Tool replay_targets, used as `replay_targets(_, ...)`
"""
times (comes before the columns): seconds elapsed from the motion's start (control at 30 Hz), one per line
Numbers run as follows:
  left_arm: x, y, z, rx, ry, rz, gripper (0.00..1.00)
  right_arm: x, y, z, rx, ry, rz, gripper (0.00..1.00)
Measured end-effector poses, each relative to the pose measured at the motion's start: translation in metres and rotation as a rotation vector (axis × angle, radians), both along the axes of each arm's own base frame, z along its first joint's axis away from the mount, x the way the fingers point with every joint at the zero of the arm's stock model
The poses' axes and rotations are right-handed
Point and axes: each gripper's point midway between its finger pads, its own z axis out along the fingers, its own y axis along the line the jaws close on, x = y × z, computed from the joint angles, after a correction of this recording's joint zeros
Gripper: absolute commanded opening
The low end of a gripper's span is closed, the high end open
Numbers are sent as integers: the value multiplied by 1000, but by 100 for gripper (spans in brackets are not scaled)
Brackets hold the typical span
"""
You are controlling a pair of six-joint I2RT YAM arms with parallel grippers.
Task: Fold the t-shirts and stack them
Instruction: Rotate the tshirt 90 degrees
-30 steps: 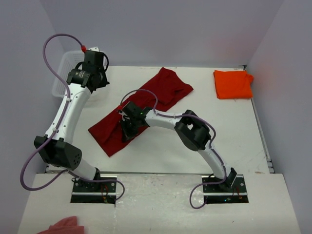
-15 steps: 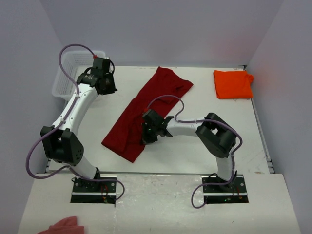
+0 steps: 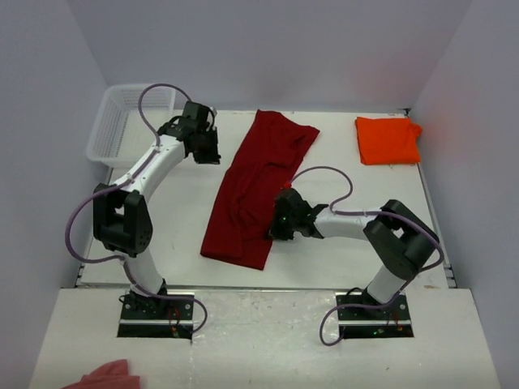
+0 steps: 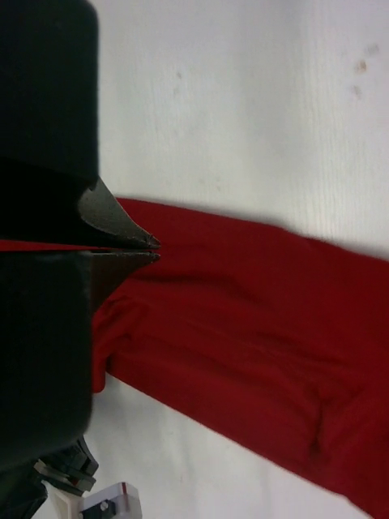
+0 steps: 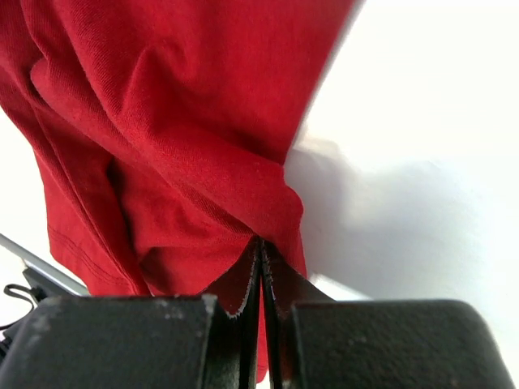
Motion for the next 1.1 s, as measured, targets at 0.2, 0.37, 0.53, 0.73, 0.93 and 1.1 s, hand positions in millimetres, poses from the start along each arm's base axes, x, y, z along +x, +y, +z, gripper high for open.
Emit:
replay_targets(0.2,26,-90,-16,-97,-18,-190,0,-19,-26,0,-1,1,-82,0)
replay_targets(0.37,49,-145,-31,-175,-28,-306,0,-35,-39,-1,2,-1,-148,0)
replay_targets(0.53,81,-163,-55,-211,-42,-352,0,-36,-39,-1,-18,-23,-185,0)
replay_targets(0.73,97,-176,-103,-231,-10,-406,0,-40,-42,1,-44,-37,-196,0)
replay_targets(0.93,106,-187,-126,-267,-1,-441,0,-47,-49,1,-79,-29,-191,0)
replay_targets(1.1,115,-192,-128,-310,-17,-454,0,-51,-52,2,-110,-41,-185,0)
